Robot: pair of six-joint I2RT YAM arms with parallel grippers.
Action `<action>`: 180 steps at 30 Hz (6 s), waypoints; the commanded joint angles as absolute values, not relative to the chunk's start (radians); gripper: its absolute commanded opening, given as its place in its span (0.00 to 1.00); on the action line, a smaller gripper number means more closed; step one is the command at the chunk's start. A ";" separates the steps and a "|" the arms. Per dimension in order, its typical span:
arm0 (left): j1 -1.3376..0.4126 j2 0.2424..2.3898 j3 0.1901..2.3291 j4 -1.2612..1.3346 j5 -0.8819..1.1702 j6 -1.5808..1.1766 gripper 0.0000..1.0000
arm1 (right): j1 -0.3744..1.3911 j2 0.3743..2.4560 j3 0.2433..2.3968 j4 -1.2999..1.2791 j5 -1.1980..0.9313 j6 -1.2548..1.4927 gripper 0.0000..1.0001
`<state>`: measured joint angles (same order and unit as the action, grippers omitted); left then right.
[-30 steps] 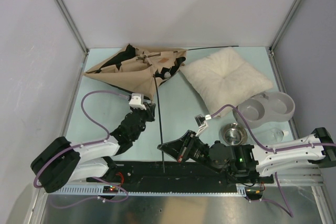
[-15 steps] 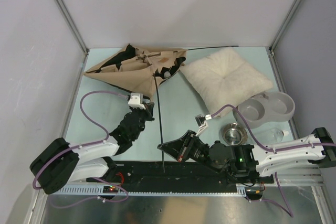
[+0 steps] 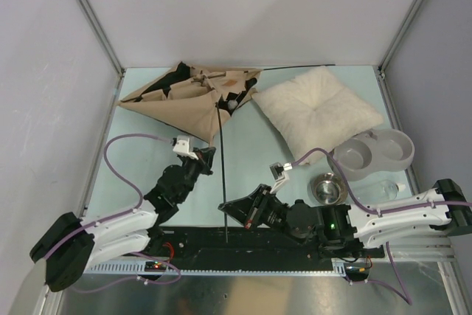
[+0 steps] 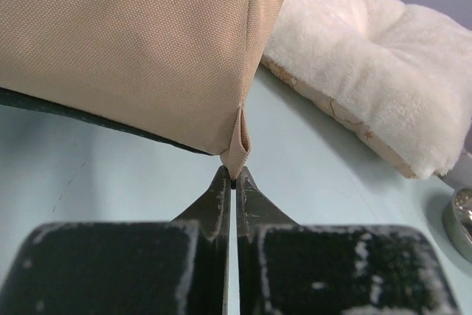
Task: Set up the pet tent
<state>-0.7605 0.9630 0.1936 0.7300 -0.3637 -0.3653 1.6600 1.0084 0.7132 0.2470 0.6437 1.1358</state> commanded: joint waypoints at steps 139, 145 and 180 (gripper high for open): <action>-0.567 1.235 0.546 0.851 -0.268 -0.146 0.30 | 1.035 1.271 0.897 0.648 -0.090 1.207 0.00; -0.564 1.234 0.549 0.852 -0.244 -0.160 0.13 | 1.036 1.272 0.897 0.647 -0.088 1.209 0.00; -0.565 0.688 0.375 0.227 0.042 -0.486 0.00 | 1.080 1.273 0.838 0.618 0.050 1.022 0.00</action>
